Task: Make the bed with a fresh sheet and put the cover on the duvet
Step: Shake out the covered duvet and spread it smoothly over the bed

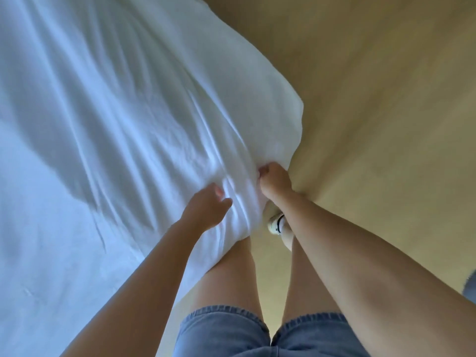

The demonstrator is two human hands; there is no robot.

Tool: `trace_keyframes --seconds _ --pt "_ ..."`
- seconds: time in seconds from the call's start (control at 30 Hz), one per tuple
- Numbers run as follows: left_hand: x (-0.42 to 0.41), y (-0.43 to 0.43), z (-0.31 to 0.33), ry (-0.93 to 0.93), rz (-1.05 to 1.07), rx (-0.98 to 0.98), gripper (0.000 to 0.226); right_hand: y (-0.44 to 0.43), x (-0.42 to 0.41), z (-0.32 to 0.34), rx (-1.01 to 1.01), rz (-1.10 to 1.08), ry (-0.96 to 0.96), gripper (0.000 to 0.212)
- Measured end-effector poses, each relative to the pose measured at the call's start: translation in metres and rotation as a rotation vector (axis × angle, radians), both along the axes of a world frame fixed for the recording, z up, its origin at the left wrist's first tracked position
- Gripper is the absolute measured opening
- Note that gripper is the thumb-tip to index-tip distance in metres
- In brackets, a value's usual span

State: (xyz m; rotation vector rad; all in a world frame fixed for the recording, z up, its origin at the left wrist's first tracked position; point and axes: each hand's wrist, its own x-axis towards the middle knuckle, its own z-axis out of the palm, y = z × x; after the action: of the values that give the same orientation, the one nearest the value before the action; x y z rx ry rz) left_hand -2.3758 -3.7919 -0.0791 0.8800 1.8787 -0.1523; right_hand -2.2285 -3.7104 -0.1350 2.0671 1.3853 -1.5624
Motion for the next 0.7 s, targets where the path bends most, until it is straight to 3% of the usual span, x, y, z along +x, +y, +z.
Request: trace_keyframes --seconds 0.13,0.23,0.3,0.4,0.53,0.7 --pt "0.010 0.031 0.007 -0.007 0.109 -0.080 0.029 0.008 0.074 0.018 0.056 0.018 -0.220 0.033" --pt "0.027 0.058 0.016 -0.015 0.165 -0.170 0.026 0.039 0.111 0.026 -0.204 0.064 -0.062 0.027" --pt "0.042 0.084 0.022 0.015 0.218 -0.212 0.031 0.077 0.121 0.034 -0.348 0.384 0.035 0.032" --pt "0.073 0.129 0.035 0.034 0.312 -0.254 0.033 0.152 0.150 0.066 -0.246 0.834 -0.001 0.034" --pt "0.130 0.212 0.051 -0.076 0.248 -0.208 0.021 0.260 0.203 0.117 0.006 0.790 0.004 0.021" --pt "0.172 0.314 0.074 -0.150 0.199 -0.075 0.029 0.337 0.229 0.148 -0.019 0.669 -0.037 0.021"
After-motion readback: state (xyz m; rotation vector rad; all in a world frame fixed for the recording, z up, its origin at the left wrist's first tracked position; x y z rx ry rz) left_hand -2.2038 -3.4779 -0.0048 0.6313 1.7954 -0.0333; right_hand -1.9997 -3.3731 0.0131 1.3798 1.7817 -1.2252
